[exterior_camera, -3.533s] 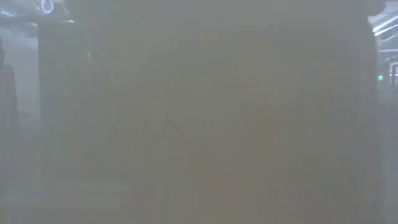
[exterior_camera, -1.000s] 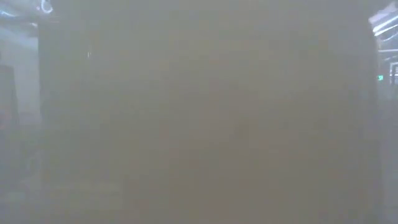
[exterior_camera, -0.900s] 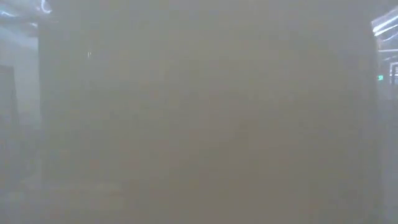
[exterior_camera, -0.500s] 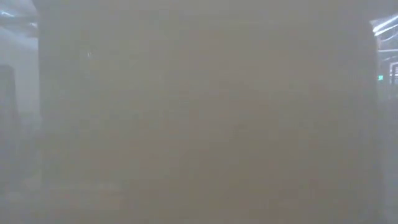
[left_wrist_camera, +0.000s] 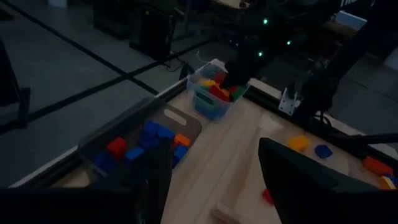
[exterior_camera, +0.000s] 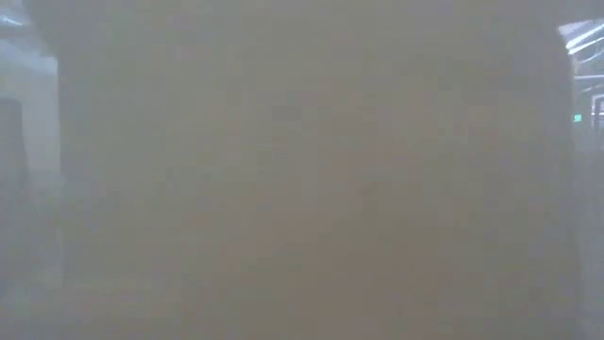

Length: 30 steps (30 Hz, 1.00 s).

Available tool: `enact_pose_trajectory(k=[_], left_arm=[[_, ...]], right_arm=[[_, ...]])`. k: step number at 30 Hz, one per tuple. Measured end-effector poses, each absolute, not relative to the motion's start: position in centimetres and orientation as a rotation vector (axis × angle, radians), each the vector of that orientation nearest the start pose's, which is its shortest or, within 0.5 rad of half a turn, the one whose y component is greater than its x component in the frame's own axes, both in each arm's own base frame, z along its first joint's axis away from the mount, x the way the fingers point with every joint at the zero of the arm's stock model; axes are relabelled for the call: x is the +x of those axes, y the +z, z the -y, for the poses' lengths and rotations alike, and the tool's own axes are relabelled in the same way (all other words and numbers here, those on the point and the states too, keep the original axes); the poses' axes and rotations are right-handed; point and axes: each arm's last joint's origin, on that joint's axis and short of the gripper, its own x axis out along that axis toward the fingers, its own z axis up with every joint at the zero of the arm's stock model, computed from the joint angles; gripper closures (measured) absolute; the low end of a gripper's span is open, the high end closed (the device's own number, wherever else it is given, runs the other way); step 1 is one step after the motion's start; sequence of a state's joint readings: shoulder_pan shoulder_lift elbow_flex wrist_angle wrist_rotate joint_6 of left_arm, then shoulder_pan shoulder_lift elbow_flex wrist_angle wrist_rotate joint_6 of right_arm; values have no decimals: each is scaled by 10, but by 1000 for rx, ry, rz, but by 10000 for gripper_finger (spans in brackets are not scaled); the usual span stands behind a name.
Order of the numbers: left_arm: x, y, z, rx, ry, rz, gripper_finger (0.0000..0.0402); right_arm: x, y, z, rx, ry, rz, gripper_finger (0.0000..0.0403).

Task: Sort blocks by size
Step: Put the large red game piece into the transparent bin, then put the small blue game piece into the black bin

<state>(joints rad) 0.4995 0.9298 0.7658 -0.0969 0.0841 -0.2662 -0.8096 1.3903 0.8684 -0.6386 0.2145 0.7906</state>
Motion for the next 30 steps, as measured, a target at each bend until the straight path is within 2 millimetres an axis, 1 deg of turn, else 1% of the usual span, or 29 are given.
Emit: enact_pose_trajectory(k=[3,6,8,11,14,18,20,22,26,30], left_arm=[[180,312,-95,-331,447,-183,158],[178,314,-97,-280,507,-178,158],[176,314,-98,-227,554,-183,158],[173,316,-97,-197,584,-182,158],[171,317,-94,-134,572,-275,158],[165,323,-85,-120,617,-450,158],[162,323,-79,-120,626,-537,158],[160,326,-72,-155,644,-565,158],[158,324,-52,-233,658,-634,158],[160,318,-25,-266,618,-686,159]], right_arm=[[168,205,189,991,-1356,-744,179],[166,207,190,996,-1363,-741,161],[165,208,189,1014,-1344,-739,149],[164,214,186,1037,-1290,-724,137],[164,224,178,1035,-1233,-701,134],[163,243,157,993,-1178,-658,144],[162,253,144,967,-1167,-624,151],[162,263,131,951,-1133,-576,157],[163,279,104,934,-1021,-519,167],[168,286,79,907,-900,-520,171]])
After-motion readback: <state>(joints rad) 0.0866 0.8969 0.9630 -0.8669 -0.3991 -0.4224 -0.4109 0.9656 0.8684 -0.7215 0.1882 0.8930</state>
